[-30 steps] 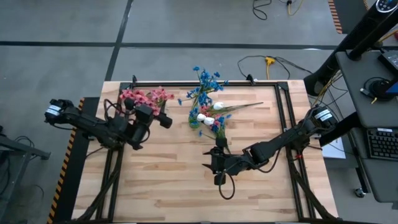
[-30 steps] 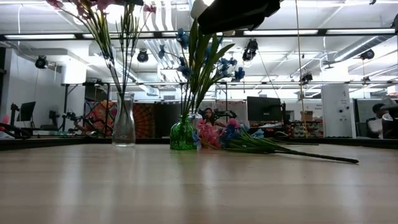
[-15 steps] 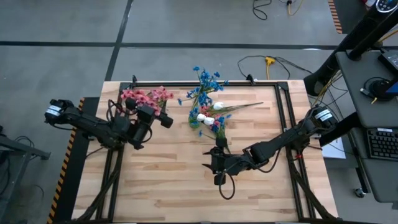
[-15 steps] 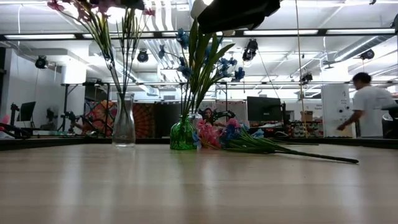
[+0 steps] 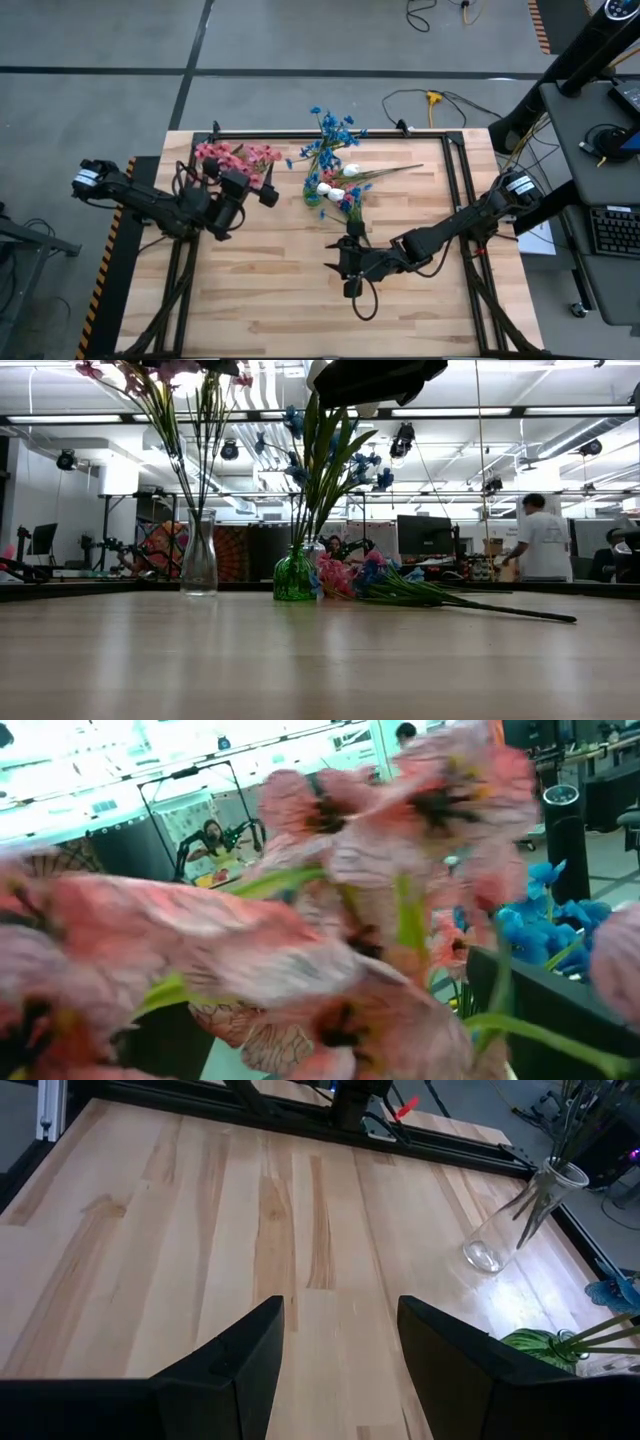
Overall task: Sort flowers into vase by color
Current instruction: Put the bottom pink flowers into the left transparent vase
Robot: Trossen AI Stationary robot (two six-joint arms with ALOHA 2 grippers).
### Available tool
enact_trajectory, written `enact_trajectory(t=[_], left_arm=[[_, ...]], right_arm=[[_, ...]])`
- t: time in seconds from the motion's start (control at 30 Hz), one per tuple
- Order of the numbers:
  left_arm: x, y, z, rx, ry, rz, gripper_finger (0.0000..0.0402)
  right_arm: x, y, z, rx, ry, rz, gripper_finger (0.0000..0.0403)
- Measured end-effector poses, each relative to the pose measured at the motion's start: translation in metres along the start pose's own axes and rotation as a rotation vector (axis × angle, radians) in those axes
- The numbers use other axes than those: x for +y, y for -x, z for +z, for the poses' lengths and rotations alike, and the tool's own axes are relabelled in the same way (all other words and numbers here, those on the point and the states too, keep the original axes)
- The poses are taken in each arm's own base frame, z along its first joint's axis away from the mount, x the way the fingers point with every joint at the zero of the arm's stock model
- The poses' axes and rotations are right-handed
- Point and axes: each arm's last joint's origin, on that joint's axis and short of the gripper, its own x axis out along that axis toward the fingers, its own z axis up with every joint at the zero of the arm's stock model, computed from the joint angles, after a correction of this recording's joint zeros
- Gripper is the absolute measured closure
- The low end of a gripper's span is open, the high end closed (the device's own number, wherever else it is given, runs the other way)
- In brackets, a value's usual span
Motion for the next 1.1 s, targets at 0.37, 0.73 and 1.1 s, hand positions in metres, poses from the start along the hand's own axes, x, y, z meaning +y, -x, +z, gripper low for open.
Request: enact_trajectory(t=[0.37, 0.73, 1.1], left_arm=[[-0.001, 0.001, -0.002, 0.035, -0.028, 0.042, 0.0002], [-0.009, 0.000, 0.012, 0.079, 0.023, 0.106, 0.0002], [-0.033, -0.005, 0.046, 0.084, -0.074, 0.102, 0.0002]], right_arm=[[0.000, 0.000, 0.000, 0.001, 0.000, 0.000, 0.0213], [0.000, 0.000, 0.000, 0.001, 0.000, 0.000, 0.0213], [0.000, 0.000, -0.001, 0.009, -0.009, -0.001, 0.0213]])
